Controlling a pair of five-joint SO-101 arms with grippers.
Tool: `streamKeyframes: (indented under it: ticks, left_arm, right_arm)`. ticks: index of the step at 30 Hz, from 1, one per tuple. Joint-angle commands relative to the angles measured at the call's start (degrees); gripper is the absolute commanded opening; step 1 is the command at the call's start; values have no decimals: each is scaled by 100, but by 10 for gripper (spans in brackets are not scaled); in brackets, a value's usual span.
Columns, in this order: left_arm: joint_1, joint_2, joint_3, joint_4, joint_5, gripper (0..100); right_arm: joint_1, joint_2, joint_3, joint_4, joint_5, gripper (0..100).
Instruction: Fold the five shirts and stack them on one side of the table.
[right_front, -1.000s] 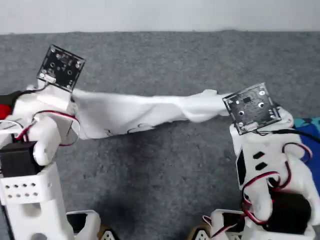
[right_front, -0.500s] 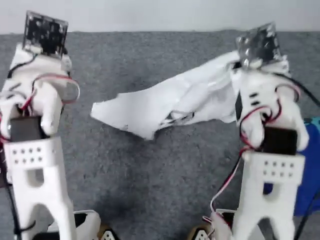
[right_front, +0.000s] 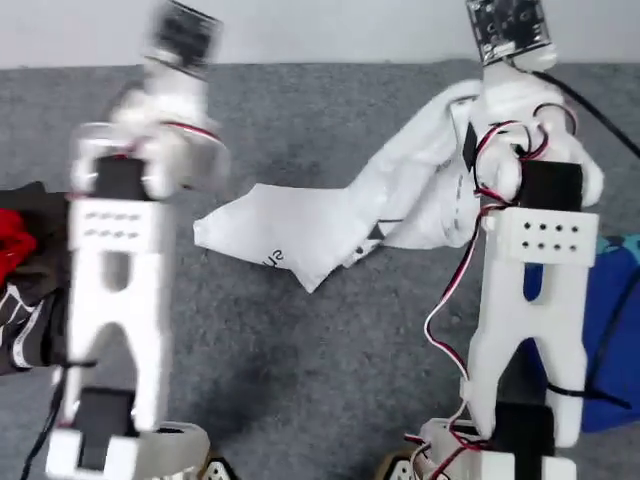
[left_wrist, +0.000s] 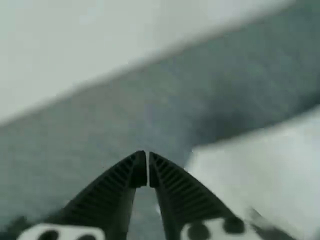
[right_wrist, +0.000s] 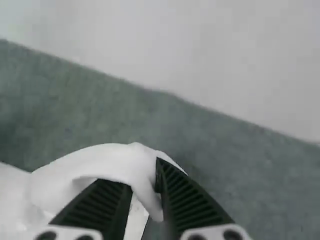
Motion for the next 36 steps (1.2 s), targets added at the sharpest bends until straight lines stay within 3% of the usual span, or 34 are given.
streamKeyframes:
  ticks: [1,7,15,26,36]
  left_arm:
    - [958,642,-207,905,97,16]
    - [1996,2198,-365,1670,79,88]
    - [2171,2857,-1262,2374,70,112]
    - [2198,3631,-1288,2391,-202,112]
    - [1952,4316,-1288,1732,-264,108]
  right_arm:
    - [-40,75,-211,321,88,10]
    - [303,119,492,154,123,10]
    - [1086,119,1240,-356,141,10]
    - [1068,110,1398,-418,404,10]
    - [963,101,1407,-365,396,10]
